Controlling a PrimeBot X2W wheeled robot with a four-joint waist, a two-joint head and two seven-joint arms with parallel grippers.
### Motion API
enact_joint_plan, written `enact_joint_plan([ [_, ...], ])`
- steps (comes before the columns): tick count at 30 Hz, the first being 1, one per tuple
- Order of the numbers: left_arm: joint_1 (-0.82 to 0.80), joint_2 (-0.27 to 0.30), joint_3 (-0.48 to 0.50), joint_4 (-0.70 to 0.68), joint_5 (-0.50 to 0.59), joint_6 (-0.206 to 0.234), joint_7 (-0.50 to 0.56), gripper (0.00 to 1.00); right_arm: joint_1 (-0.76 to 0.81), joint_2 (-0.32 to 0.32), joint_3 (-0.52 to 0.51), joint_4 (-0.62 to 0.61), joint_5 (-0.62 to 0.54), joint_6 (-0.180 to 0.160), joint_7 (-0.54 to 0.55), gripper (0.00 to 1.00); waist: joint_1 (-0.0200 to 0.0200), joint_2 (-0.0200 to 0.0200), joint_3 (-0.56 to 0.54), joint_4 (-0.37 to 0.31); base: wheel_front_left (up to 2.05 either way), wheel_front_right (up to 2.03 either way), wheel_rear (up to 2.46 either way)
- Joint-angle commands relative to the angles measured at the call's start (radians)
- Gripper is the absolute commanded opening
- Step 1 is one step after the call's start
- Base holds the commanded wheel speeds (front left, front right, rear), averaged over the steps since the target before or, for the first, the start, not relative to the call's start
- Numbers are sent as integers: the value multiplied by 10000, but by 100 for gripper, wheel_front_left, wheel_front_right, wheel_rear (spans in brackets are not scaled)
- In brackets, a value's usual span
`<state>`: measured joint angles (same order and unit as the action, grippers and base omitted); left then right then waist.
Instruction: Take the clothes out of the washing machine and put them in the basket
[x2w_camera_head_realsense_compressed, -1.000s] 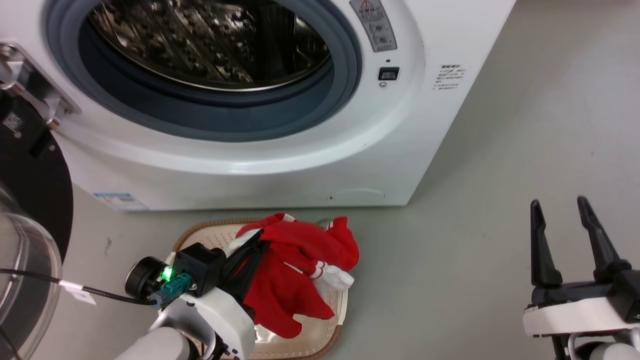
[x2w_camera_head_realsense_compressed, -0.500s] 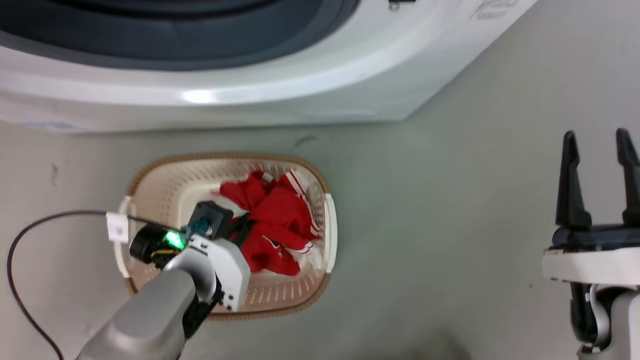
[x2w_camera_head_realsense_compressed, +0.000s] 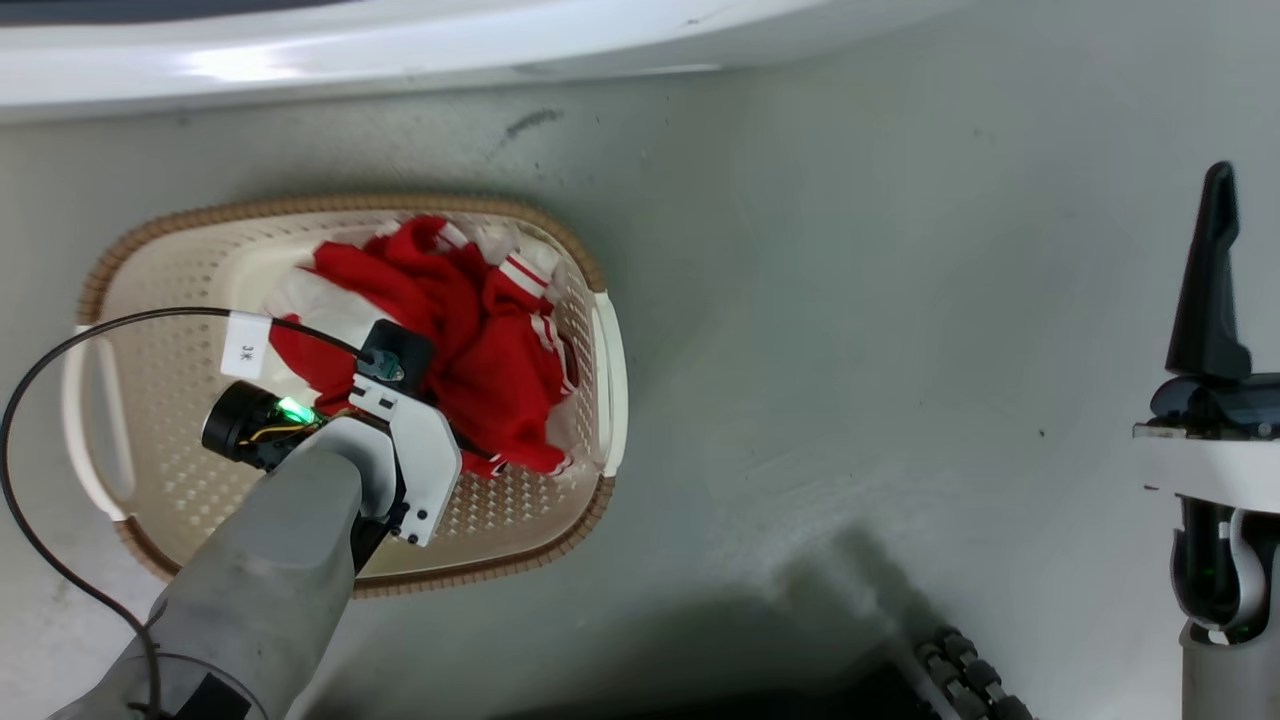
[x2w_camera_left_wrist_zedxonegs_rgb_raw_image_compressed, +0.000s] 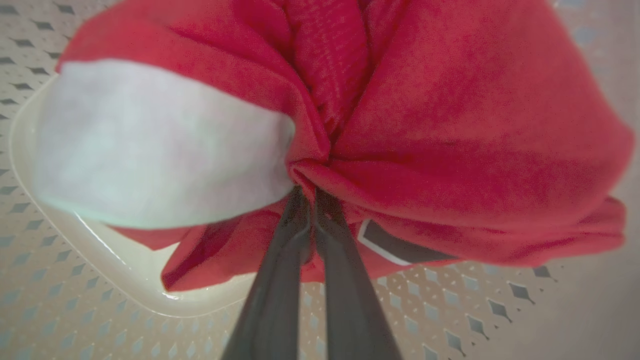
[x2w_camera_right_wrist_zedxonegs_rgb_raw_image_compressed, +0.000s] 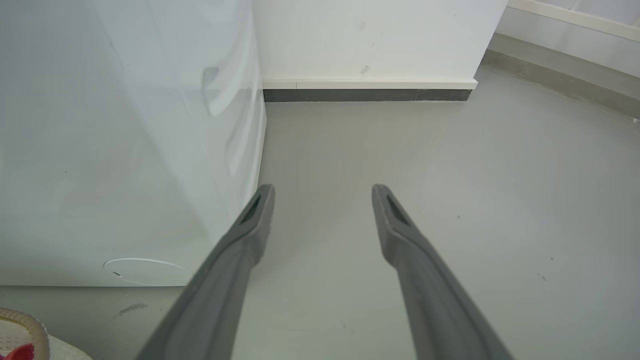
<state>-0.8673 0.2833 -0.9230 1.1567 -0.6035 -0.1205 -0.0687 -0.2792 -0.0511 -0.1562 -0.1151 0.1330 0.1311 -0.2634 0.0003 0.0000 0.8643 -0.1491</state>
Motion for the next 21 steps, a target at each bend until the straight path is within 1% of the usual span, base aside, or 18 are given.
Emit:
enact_joint_plan([
  [1,-199,-84,-145,362,96,-36,141,0,-206,16,-53,-90,85,-7,-21,100,-3,0,516,-181,0,0,0],
  [4,-309,-187,-327,750,172,-59,267,0,-320,16,-57,-116,133,-7,-21,100,-3,0,652,-184,0,0,0],
  [7,-275,-232,-391,947,139,-69,174,0,-350,16,-22,-62,136,-7,-21,100,-3,0,638,-186,0,0,0],
  [8,-190,-248,-330,1004,32,-70,130,100,-361,15,-26,-26,180,-7,-21,100,-3,0,569,-186,0,0,0],
  [13,164,-399,-500,1119,94,-76,-439,100,-236,13,-79,144,201,-8,-22,100,-3,0,-107,-40,0,0,0],
  [16,388,-572,-455,1149,-26,-68,-1045,100,-25,13,-96,266,86,-8,-21,100,-3,0,-758,152,0,0,0],
  [21,893,-786,-512,1162,-52,-76,-1688,100,374,12,-13,463,-138,-8,-21,100,-3,0,-1914,437,0,0,0],
])
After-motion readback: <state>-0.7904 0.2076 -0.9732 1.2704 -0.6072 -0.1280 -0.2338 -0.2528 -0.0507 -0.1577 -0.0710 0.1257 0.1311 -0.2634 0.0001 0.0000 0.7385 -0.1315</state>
